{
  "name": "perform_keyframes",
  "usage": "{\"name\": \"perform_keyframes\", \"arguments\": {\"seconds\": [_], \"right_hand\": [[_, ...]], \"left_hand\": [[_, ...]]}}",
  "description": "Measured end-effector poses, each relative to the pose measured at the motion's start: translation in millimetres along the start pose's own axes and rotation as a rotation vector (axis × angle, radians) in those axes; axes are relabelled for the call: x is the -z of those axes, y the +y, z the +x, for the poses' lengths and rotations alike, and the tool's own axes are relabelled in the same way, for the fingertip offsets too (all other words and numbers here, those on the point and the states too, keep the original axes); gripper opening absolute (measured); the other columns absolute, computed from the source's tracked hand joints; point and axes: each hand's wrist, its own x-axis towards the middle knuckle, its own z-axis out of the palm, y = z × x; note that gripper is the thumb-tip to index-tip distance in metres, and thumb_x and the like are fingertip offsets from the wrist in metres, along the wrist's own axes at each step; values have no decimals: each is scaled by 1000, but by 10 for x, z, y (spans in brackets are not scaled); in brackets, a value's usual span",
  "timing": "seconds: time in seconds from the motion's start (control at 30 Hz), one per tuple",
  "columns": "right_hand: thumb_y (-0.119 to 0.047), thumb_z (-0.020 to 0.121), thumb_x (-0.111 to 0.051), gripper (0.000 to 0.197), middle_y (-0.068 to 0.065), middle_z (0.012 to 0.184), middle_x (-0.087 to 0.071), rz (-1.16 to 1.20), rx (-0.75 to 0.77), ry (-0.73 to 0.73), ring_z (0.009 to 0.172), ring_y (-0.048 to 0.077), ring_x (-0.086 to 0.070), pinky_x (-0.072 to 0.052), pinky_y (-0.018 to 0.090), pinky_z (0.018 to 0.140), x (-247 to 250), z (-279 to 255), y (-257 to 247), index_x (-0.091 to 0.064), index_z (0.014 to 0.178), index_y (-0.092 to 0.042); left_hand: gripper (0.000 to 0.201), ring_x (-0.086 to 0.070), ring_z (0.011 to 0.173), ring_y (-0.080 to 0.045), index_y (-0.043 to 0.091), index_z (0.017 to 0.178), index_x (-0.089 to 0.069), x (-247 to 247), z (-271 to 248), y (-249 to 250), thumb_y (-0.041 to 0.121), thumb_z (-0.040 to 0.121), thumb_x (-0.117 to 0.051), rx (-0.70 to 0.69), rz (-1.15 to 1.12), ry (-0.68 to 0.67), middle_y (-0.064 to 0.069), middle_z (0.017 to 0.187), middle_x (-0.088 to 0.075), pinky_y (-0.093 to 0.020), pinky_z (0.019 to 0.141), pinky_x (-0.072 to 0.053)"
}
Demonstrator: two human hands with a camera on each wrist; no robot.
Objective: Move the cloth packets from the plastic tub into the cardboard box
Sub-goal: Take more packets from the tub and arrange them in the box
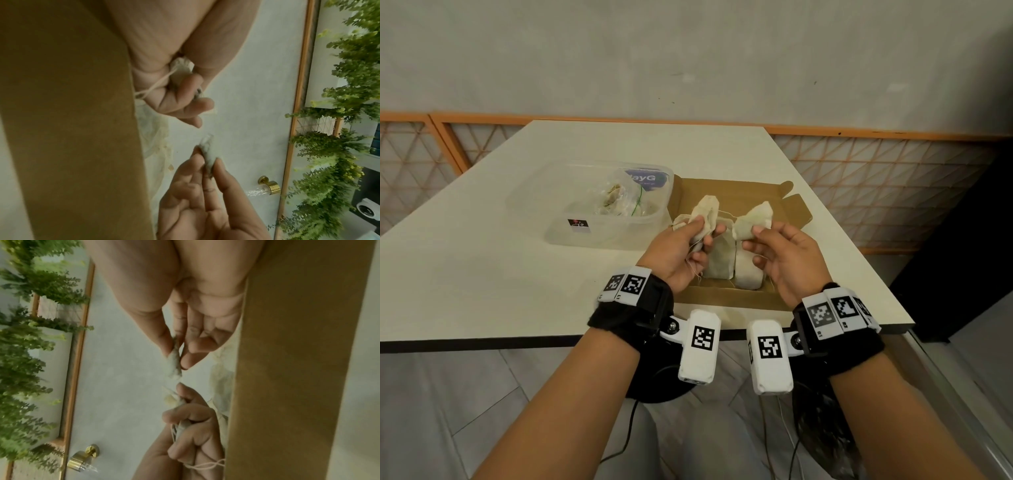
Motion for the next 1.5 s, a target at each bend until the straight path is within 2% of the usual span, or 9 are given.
{"name": "perform_keyframes", "arguments": {"seconds": [0.2, 0.37, 0.53, 0.67, 0.93, 1.0, 1.1, 1.27, 1.5], "right_hand": [[7, 87, -52, 24, -1, 70, -71, 15, 19, -75, 64, 13, -68, -50, 19, 53, 10, -23, -13, -58, 93, -16], [-5, 86, -60, 13, -3, 74, -72, -179, 16, -87, 68, 9, -66, -50, 21, 59, -34, -16, 27, -63, 87, -18], [-32, 78, -70, 14, -8, 87, -66, -516, 85, -100, 83, 7, -61, -45, 18, 70, -35, -11, -101, -65, 91, -31], [-26, 79, -71, 15, -5, 81, -62, -736, 122, -140, 75, 4, -57, -46, 9, 68, -51, 30, -334, -65, 91, -19], [-31, 80, -70, 26, 5, 81, -68, -1020, 102, -362, 74, 9, -58, -42, 20, 73, -111, 174, -547, -71, 89, -7], [-27, 81, -69, 19, -12, 63, -66, -981, 131, -346, 59, -4, -54, -38, 9, 62, -119, 208, -566, -72, 87, -9], [-29, 81, -69, 18, -13, 62, -65, -1020, 140, -326, 52, -8, -53, -36, 3, 54, -134, 268, -575, -74, 88, -13], [-29, 80, -70, 17, -3, 89, -68, -1280, 83, -408, 82, 6, -58, -41, 15, 74, -185, 272, -555, -72, 93, -17], [-24, 77, -73, 15, -9, 86, -66, -1383, -21, -602, 79, 2, -56, -40, 4, 74, -362, 229, -503, -73, 91, -19]], "left_hand": [[7, -53, 55, -5, 12, 98, -56, -42, -11, -35, 16, 97, -50, -97, 153, 22, -2, 72, -66, -12, 37, -33], [18, -50, 58, -5, 13, 99, -60, -61, -56, -54, 22, 86, -68, -107, 362, -61, 2, 74, -58, -12, 39, -32], [28, -44, 52, -7, 13, 88, -57, -42, -23, -82, 12, 72, -80, -259, 488, 60, -2, 67, -54, -15, 40, -32], [27, -44, 50, -7, 13, 89, -58, -36, -15, -75, 14, 73, -79, -270, 581, 94, -2, 68, -54, -15, 40, -33], [38, -40, 39, -4, 9, 98, -62, -16, -121, 43, 20, 70, -83, -252, 700, 110, 1, 60, -50, -17, 38, -29], [34, -37, 41, -7, 10, 97, -62, 7, -149, 99, 21, 72, -82, -234, 709, 127, 0, 59, -50, -17, 36, -28], [33, -37, 44, -8, 9, 99, -61, 51, -194, 175, 29, 79, -76, -253, 716, 176, -2, 63, -54, -16, 35, -30], [20, -46, 43, -2, 11, 104, -59, 131, -210, 230, 25, 90, -63, -273, 451, 250, -2, 75, -65, -13, 36, -29], [9, -46, 48, -3, 15, 94, -59, 163, -215, 221, 24, 92, -60, -248, 385, 223, 0, 72, -64, -12, 37, -29]]}}
